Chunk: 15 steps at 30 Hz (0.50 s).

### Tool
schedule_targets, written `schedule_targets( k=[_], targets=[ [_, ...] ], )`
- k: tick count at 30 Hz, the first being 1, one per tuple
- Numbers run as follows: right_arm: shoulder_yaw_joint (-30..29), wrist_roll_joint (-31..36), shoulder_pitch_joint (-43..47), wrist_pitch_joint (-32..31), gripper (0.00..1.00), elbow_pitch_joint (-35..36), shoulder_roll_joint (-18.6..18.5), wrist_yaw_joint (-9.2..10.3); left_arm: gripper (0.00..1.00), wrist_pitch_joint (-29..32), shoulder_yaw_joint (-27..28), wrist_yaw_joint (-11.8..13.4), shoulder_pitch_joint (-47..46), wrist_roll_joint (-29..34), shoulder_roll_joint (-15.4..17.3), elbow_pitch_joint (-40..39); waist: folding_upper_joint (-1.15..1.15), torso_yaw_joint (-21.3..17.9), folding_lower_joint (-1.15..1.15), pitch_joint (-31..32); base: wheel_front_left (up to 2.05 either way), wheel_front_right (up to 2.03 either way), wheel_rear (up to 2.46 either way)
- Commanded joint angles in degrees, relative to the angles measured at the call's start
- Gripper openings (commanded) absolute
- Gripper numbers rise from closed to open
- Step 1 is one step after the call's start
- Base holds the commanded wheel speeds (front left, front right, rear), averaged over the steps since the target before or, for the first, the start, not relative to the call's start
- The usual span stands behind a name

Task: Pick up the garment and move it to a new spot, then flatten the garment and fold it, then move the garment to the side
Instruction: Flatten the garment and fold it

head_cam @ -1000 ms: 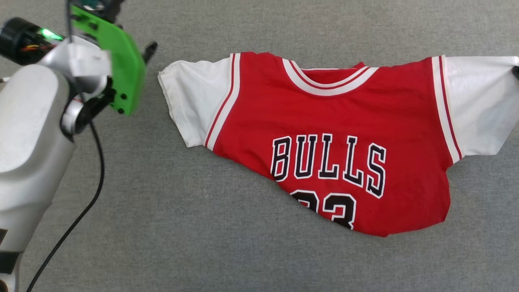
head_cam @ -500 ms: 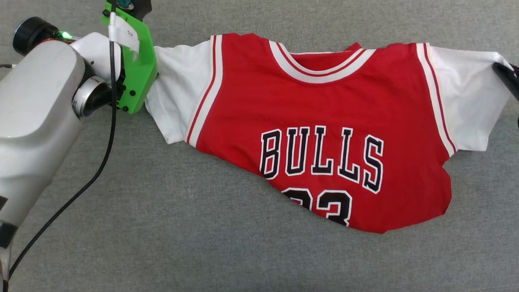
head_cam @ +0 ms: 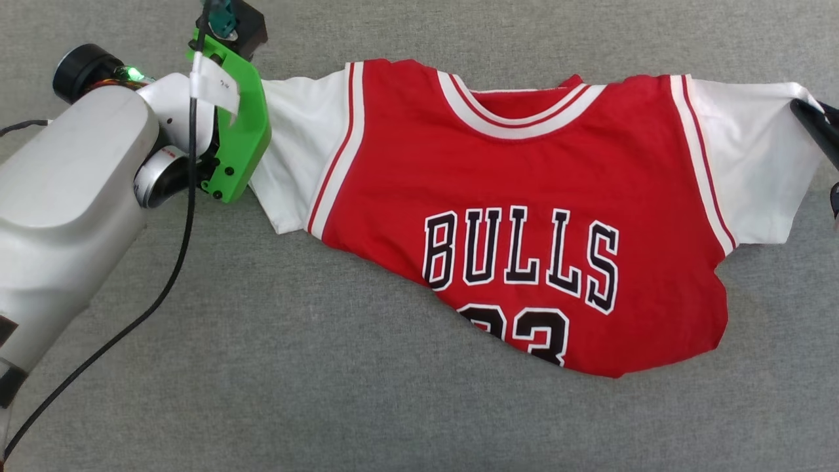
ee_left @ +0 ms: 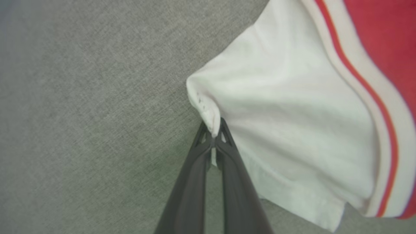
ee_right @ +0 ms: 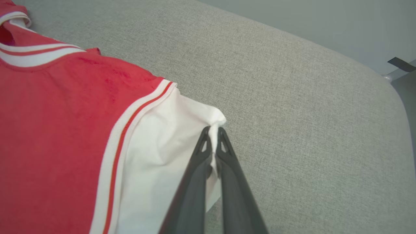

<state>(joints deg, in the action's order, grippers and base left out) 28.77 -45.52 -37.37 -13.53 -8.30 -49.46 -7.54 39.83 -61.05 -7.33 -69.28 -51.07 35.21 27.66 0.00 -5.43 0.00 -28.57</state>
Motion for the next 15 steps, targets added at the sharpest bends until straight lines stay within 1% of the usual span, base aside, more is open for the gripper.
schedule_targets(
  k=[1, 4, 8, 11, 12, 15],
  targets=[
    [0.03, 0.28, -1.41, 1.42, 0.00, -0.28, -0.06, 0.05, 0.00, -2.24, -0.59, -0.15, 1.28, 1.12, 1.06, 0.31, 0.00, 1.07, 0.00, 2.71, 0.00, 0.00, 0.00],
    [-0.40, 0.48, -1.64, 4.17, 0.00, -1.03, -0.05, 0.05, 0.00, -9.45, 0.17, -0.15, 1.07, 1.29, 2.07, -1.30, 0.00, 1.99, 0.00, 5.99, 0.00, 0.00, 0.00],
    [-1.06, 0.26, -1.06, 6.94, 0.00, -1.50, -0.86, 0.05, 0.00, -16.80, 1.06, -0.14, 0.54, 2.87, 3.93, -4.19, 0.00, 3.62, 0.00, 10.19, 0.00, 0.00, 0.00],
    [-2.56, -0.29, -0.94, 8.85, 0.00, -1.26, -1.62, 0.05, 0.00, -20.60, 2.22, 0.57, 0.04, 4.18, 5.06, -6.67, 0.00, 4.66, 0.00, 12.47, 0.00, 0.00, 0.00],
    [-3.42, -0.17, -1.12, 9.65, 0.00, -1.16, -1.92, 0.05, 0.00, -21.96, 2.85, 1.25, -0.18, 4.57, 5.43, -7.74, 0.00, 5.00, 0.00, 13.22, 0.00, 0.00, 0.00],
    [-5.28, 0.25, -1.71, 10.76, 0.00, -0.66, -2.49, 0.05, 0.00, -23.64, 3.85, 2.48, -0.91, 5.50, 6.57, -10.77, 0.00, 5.72, 0.00, 14.71, 0.00, 0.00, 0.00]
  ],
)
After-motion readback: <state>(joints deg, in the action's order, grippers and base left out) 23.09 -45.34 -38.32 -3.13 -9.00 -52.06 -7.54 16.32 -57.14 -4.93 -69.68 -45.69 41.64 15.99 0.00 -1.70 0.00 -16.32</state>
